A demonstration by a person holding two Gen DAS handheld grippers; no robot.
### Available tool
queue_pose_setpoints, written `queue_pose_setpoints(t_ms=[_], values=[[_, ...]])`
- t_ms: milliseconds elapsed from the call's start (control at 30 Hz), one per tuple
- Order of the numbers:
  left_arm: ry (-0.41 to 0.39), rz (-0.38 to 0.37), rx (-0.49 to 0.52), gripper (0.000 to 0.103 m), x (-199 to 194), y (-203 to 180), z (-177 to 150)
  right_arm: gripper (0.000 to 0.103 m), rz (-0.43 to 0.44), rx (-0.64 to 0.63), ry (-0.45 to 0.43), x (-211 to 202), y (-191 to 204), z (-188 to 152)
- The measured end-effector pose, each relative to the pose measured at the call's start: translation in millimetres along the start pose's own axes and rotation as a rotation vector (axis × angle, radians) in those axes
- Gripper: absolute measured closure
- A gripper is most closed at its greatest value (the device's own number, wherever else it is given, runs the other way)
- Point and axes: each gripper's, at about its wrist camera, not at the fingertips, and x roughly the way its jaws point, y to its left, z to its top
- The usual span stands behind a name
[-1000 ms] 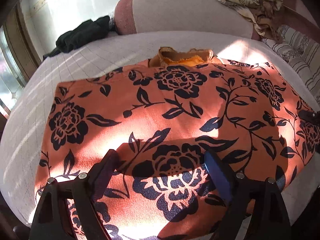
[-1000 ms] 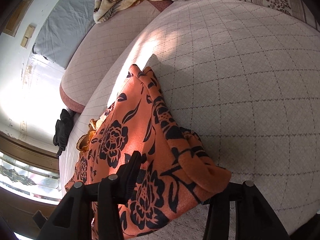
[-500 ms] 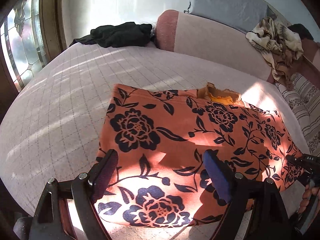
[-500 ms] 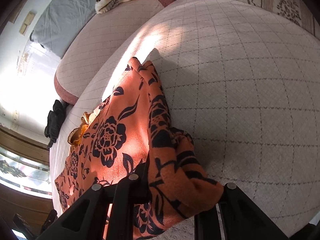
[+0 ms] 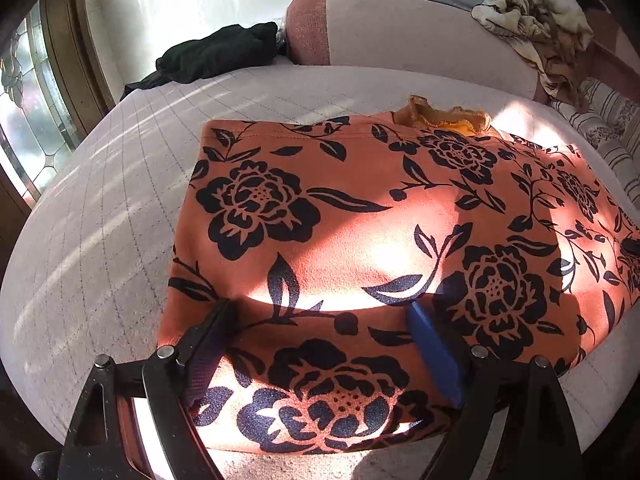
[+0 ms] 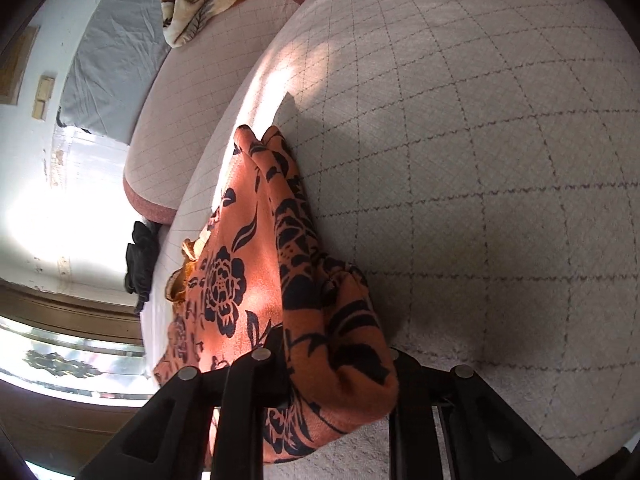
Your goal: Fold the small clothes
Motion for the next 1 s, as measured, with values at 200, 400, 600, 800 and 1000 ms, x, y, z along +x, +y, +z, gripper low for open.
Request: queue_pose_setpoints(t_ms=[200,400,600,800,1000], values=[[-0.010,0.008,0.005,0.013,-1.0,0.6,-0.4,0.069,-0.089,0.035,-0.101,-42.4,-18.2,26.0],[-0.020,0.020,0.004,0.010,2.4,-3.7,0.9,0.052,-0.047,-0.207,-0.017,-3.0,50.3,75.7],[-0.036,0.017,0.011,0.009,3.1,-3.2,-0.5,0.028,-0.126,-0.336,0.101,91.8,100.5,109.7],[-0.032,0.008,-0.004,0.009,-2.3,-0.9,3.0,0.092,-0.183,-0.157,-0.006,89.7,66.1,128.4],[-0.105,-0.003,-0.067,0.009,-31.9,19.4,7.0,0.041,-0.265,-0.233,-0.170,38.1,90.0,105.4]])
